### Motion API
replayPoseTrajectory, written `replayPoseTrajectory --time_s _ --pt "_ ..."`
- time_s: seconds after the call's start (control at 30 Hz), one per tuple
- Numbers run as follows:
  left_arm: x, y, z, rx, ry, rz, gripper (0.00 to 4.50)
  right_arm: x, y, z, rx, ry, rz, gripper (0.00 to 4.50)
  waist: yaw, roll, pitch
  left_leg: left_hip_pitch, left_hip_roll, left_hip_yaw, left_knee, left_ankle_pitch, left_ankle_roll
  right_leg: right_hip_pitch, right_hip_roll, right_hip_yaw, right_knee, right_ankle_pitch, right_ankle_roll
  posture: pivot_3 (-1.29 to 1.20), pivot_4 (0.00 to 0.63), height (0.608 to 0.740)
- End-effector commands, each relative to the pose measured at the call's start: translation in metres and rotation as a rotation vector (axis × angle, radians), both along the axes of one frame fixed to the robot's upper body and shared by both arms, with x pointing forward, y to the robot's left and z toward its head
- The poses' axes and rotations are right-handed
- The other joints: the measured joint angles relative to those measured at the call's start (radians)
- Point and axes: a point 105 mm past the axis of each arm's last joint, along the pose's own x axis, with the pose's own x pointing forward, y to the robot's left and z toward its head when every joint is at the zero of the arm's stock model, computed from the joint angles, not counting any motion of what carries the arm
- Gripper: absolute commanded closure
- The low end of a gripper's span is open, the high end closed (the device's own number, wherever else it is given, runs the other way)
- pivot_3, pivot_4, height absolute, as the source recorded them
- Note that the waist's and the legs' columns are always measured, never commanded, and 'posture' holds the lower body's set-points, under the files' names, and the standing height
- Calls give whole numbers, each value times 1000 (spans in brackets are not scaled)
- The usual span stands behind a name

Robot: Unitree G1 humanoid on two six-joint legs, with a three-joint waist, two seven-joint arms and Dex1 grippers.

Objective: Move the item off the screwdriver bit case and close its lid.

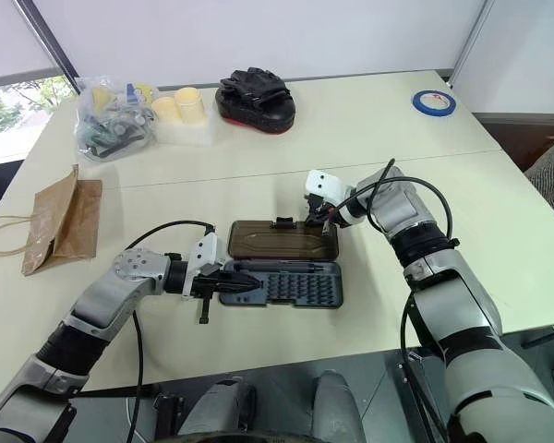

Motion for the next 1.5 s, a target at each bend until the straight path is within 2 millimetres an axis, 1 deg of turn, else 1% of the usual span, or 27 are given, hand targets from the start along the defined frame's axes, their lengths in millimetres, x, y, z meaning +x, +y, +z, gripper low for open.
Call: replayPoseTrajectory --time_s 0.03,0.23,0.33,0.53,0.7,0.87,0.97,1.03,1.2,1.27,1.37,1.43,1.5 --pt "1 3 -2 8 3 19 4500 -7 -3 -23 -32 72 -13 4476 0 0 0 0 0 0 0 0 0 0 0 0 0 0 0 0 150 740" --pt "4 2 1 -3 -8 38 4500 -9 -4 -26 -59 64 14 4476 1 0 0 0 0 0 0 0 0 0 0 0 0 0 0 0 150 740" --pt "8 2 4 -24 -15 65 4500 -9 -3 -24 -110 -12 68 4476 1 0 0 0 0 0 0 0 0 0 0 0 0 0 0 0 150 740" --pt "25 4 22 -134 3 197 4500 -7 0 -3 -163 -193 140 4476 1 0 0 0 0 0 0 0 0 0 0 0 0 0 0 0 150 740" --pt "38 9 39 -214 -2 296 4500 -14 0 10 -204 -333 181 4476 4 0 0 -1 0 0 1 0 0 -1 0 0 0 0 0 0 150 740" --pt "53 20 61 -330 14 414 4500 -25 1 16 -235 -432 208 4476 4 0 0 -2 0 0 1 0 0 -1 0 0 0 0 0 0 150 740" --pt "68 35 73 -402 24 522 4500 -28 3 21 -269 -521 228 4476 4 0 0 -2 0 0 1 0 0 -2 0 0 0 0 0 0 150 740" --pt "75 45 76 -428 29 581 4500 -29 5 26 -288 -579 247 4476 3 0 0 -2 0 0 1 0 0 -2 0 0 0 0 0 0 150 740" --pt "100 76 79 -476 17 756 4500 -29 8 38 -333 -711 268 4476 3 -1 1 -2 0 0 1 0 0 -2 0 0 0 0 0 0 150 740" --pt "107 83 77 -473 15 793 4500 -29 9 41 -341 -740 273 4476 7 -1 1 -2 0 0 1 1 -1 -2 0 0 0 0 0 0 150 740" --pt "115 84 70 -426 1 804 4500 -31 12 43 -345 -769 285 4476 9 -1 1 -2 -1 0 1 1 -1 -2 0 0 0 0 0 0 150 740" --pt "119 80 60 -389 1 788 4500 -33 13 44 -341 -775 290 4476 7 -1 1 -2 -1 0 1 1 -1 -1 -1 0 0 0 0 0 150 740" --pt "118 71 49 -341 9 743 4500 -35 14 45 -338 -781 291 4476 5 -1 1 -2 -1 1 1 1 -1 -1 -1 0 0 0 0 0 150 740"
